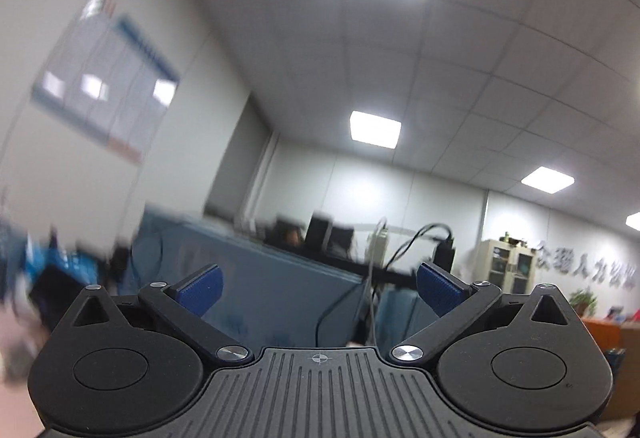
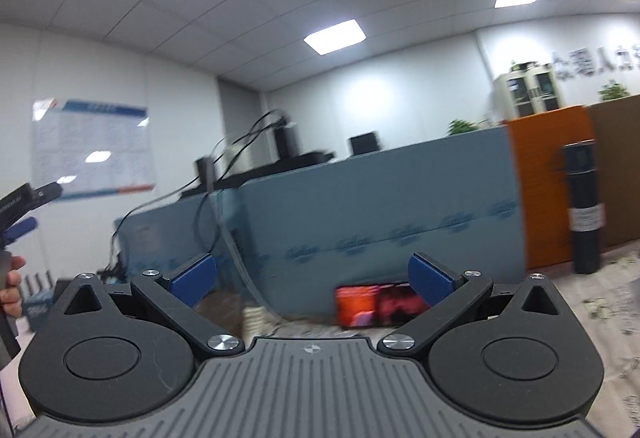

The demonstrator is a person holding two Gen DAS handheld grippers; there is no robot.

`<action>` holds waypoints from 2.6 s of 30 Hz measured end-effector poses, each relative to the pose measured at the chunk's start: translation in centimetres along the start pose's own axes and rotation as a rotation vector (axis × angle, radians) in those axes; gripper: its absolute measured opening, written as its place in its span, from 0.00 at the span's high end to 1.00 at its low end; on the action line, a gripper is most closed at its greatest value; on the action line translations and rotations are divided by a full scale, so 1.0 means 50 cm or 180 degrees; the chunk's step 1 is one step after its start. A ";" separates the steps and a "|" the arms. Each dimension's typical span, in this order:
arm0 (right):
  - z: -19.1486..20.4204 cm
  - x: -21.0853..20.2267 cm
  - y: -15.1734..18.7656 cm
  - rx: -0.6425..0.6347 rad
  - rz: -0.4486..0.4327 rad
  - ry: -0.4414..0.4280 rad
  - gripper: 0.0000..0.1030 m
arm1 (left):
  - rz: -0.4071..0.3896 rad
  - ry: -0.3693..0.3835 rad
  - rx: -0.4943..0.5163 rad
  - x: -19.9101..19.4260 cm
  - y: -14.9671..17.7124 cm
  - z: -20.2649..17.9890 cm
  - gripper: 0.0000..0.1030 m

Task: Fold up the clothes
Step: 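Turn both tools toward the desk holding the brown leather jacket, then close both grippers on the brown leather jacket and lift it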

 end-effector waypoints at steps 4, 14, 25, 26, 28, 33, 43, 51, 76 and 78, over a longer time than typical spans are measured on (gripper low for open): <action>0.094 0.094 0.055 -0.0287 0.0391 -0.0393 0.00 | 0.0528 0.0025 -0.0652 0.057 0.055 0.089 0.00; 0.248 0.251 0.184 -0.1057 0.0884 -0.0804 0.00 | 0.0739 -0.0255 -0.1925 0.162 0.185 0.319 0.00; 0.370 0.406 0.307 -0.1642 0.1060 -0.0829 0.00 | 0.1336 0.0619 -0.2403 0.215 0.272 0.321 0.00; 0.372 0.417 0.313 -0.1627 0.1081 -0.0777 0.00 | 0.1325 0.0719 -0.2446 0.221 0.270 0.321 0.00; 0.374 0.438 0.321 -0.1582 0.1108 -0.0656 0.00 | 0.1291 0.0823 -0.2489 0.234 0.267 0.329 0.00; 0.365 0.469 0.302 -0.1253 0.0967 -0.0366 0.01 | 0.1087 0.0683 -0.2568 0.243 0.265 0.361 0.00; 0.346 0.474 0.227 -0.0763 0.0613 -0.0365 0.70 | 0.0965 0.0336 -0.1385 0.248 0.260 0.290 0.84; 0.298 0.438 0.133 -0.0517 0.0277 -0.0302 0.90 | 0.0578 0.0286 -0.0489 0.218 0.219 0.222 0.93; -0.093 0.121 -0.069 0.0445 -0.0163 0.0094 0.96 | -0.0129 0.1365 -0.0003 0.107 0.112 -0.154 0.96; -0.151 0.097 -0.084 0.0498 -0.0231 0.0256 0.96 | -0.0150 0.1464 0.0019 0.129 0.114 -0.213 0.96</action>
Point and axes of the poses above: each gripper's, at about its wrist camera, not at the fingertips, and x roughly the way its jaws point, z to its left, y to its underside, the point moved 9 cm from there along x, roughly the way its jaws point, and after that the axes turned 3 degrees about -z, right-handed, at the moved point
